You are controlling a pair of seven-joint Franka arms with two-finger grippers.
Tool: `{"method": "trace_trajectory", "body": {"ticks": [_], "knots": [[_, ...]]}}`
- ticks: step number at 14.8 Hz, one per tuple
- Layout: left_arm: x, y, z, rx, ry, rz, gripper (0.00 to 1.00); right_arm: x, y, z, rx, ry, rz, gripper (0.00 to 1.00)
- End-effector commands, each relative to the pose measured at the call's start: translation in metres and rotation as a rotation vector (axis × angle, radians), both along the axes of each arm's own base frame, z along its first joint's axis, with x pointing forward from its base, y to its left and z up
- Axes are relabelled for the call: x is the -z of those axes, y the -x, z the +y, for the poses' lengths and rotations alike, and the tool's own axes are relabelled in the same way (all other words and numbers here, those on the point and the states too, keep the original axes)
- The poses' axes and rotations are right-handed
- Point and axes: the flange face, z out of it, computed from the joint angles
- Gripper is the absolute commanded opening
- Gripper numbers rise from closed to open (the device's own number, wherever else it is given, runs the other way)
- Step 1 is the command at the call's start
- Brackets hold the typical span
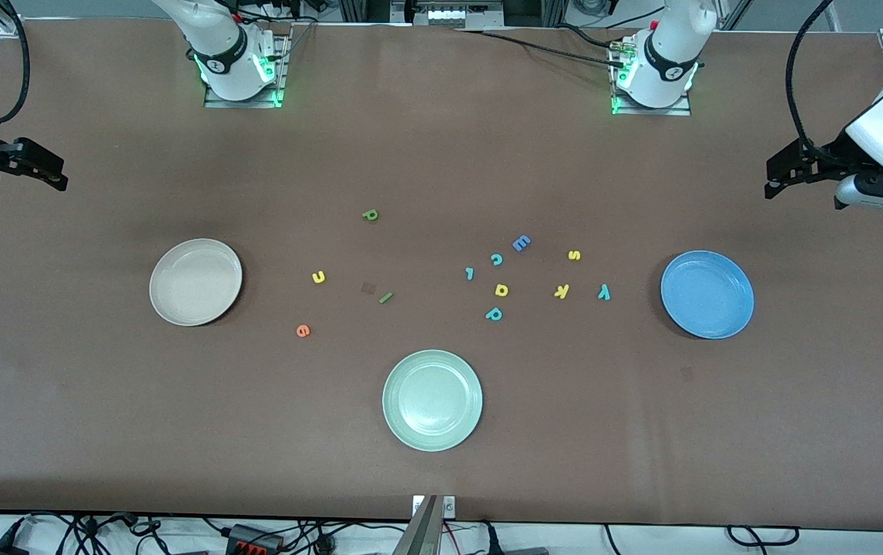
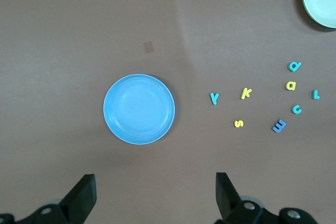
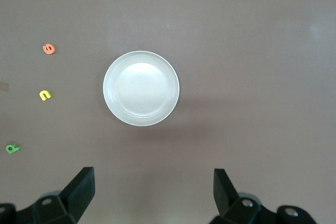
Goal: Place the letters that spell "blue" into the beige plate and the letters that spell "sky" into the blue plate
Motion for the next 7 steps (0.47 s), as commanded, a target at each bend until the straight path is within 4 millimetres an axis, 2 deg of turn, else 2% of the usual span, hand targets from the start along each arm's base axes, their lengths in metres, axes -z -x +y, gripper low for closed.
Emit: {"method": "trace_trajectory", "body": {"ticks": [1,7], "knots": [[-0.0040,-0.0035,-0.0013,-0.004,-0.021,-0.007,1.00,-0.0033,0.0070,0.0018,0.006,-0.006,-0.006,1.00],[-0.0040,-0.0034,-0.0015,-0.008,-0.020,-0.007,1.00,-0.0011,0.0051,0.0046,-0.002,-0.002,0.007,1.00]]}}
